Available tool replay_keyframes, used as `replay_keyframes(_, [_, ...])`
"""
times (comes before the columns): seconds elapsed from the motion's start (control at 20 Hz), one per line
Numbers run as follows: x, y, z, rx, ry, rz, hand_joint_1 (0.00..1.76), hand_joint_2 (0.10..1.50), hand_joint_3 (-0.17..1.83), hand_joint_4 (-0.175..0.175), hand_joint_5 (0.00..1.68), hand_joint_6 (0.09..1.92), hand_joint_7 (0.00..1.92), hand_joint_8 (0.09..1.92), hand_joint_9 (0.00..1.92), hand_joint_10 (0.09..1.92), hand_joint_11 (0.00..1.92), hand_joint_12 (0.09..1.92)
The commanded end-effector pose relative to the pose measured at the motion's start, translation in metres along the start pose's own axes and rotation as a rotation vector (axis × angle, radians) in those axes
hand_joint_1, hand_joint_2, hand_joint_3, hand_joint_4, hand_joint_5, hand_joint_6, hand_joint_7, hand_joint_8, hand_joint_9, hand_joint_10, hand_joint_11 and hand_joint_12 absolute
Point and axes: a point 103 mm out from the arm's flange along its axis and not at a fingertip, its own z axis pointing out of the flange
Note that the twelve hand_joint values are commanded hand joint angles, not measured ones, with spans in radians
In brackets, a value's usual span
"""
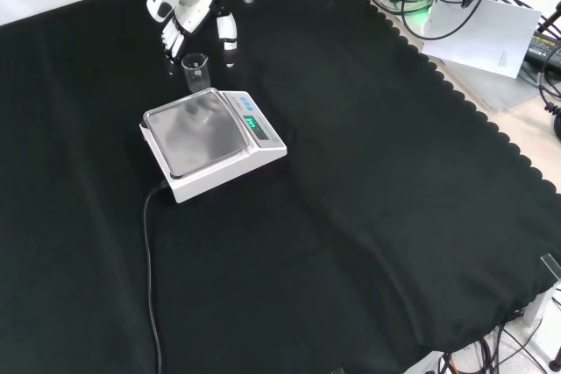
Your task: Pick up the beaker.
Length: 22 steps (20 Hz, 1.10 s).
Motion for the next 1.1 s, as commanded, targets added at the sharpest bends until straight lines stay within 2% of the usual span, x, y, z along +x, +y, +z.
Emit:
replay_keyframes(0.05, [0.000, 0.006, 0.007, 0.007, -0.005, 0.009, 0.64, 0.79, 0.20, -0.039, 0.29, 0.09, 0.04, 0.69, 0.05, 0.96, 0.00, 1.37])
replay_keyframes(0.25, [0.001, 0.017, 0.015, -0.008, -0.023, 0.013, 0.68, 0.79, 0.21, -0.041, 0.33, 0.09, 0.06, 0.71, 0.09, 0.96, 0.00, 1.44])
replay_keyframes(0.35, [0.004, 0.017, 0.016, -0.084, -0.047, 0.001, 0.76, 0.80, 0.24, -0.046, 0.38, 0.09, 0.11, 0.74, 0.19, 0.95, 0.09, 1.48])
replay_keyframes(0.45, [0.008, 0.016, 0.018, -0.192, -0.096, -0.018, 0.86, 0.79, 0.31, -0.059, 0.46, 0.17, 0.26, 0.77, 0.45, 0.88, 0.34, 1.40])
replay_keyframes(0.55, [0.010, 0.017, 0.020, -0.276, -0.128, -0.026, 0.99, 0.76, 0.43, -0.080, 0.55, 0.48, 0.46, 0.78, 0.76, 0.74, 0.69, 1.22])
replay_keyframes(0.65, [0.011, 0.017, 0.020, -0.333, -0.111, -0.038, 1.09, 0.73, 0.53, -0.120, 0.70, 0.71, 0.68, 0.80, 1.03, 0.64, 1.04, 1.00])
replay_keyframes(0.75, [0.012, 0.017, 0.019, -0.365, -0.105, -0.048, 1.14, 0.89, 0.33, -0.137, 0.93, 0.86, 0.88, 0.78, 1.18, 0.58, 1.23, 0.84])
replay_keyframes(0.85, [0.014, 0.016, 0.016, -0.400, -0.104, -0.055, 1.16, 0.98, 0.17, -0.152, 1.04, 0.85, 1.04, 0.73, 1.26, 0.54, 1.30, 0.75])
replay_keyframes(0.95, [0.014, 0.017, 0.011, -0.396, -0.097, -0.058, 1.17, 1.00, 0.12, -0.156, 1.10, 0.81, 1.14, 0.68, 1.31, 0.52, 1.34, 0.70])
replay_keyframes(1.05, [0.015, 0.017, 0.004, -0.395, -0.115, -0.058, 1.23, 0.99, 0.10, -0.035, 1.12, 0.78, 1.20, 0.68, 1.34, 0.51, 1.35, 0.68])
replay_keyframes(1.1, [0.016, 0.016, -0.001, -0.385, -0.120, -0.059, 1.24, 0.99, 0.10, -0.004, 1.12, 0.77, 1.21, 0.68, 1.35, 0.51, 1.35, 0.68])
